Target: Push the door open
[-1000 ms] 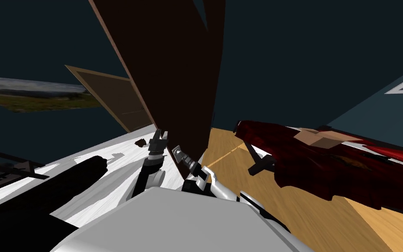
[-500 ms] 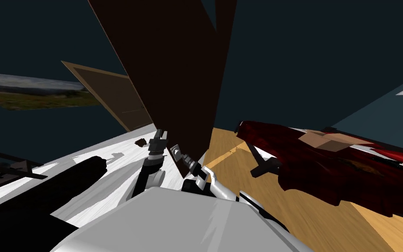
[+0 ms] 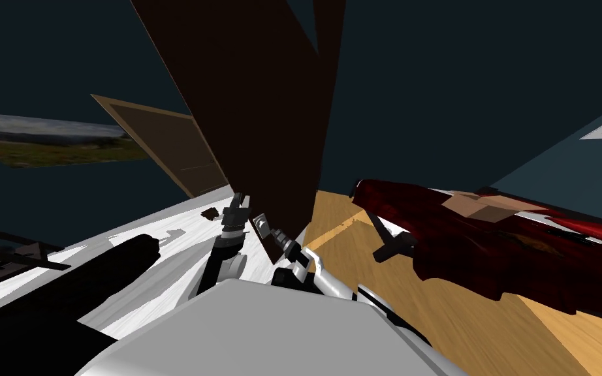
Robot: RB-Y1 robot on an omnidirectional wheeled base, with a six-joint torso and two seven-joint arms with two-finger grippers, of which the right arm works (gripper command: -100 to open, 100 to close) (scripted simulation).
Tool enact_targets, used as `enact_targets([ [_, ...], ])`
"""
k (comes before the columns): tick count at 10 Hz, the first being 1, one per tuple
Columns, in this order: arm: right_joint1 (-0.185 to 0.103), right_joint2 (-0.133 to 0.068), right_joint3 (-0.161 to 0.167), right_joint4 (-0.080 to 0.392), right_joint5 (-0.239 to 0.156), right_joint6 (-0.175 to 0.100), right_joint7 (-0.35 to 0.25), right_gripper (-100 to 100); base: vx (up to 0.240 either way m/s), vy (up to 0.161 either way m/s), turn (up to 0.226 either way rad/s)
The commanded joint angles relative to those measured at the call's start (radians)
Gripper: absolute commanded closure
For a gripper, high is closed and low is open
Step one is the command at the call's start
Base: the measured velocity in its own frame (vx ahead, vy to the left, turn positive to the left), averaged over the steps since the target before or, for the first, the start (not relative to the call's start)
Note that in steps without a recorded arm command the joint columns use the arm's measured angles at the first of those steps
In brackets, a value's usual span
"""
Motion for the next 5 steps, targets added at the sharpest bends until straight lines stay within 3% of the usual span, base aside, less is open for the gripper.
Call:
enact_targets([
  [1, 0.006, 0.003, -0.026, 0.003, -0.001, 0.008, 0.008, -100, -0.171, -0.007, -0.129],
  [3, 0.010, 0.015, -0.058, 0.013, -0.002, 0.015, 0.016, -100, -0.185, -0.047, -0.072],
  [4, 0.010, 0.009, -0.047, 0.005, -0.001, 0.015, 0.013, -100, -0.078, -0.027, -0.009],
  [5, 0.009, 0.009, -0.055, 0.013, 0.000, 0.015, 0.017, -100, 0.039, 0.070, 0.053],
])
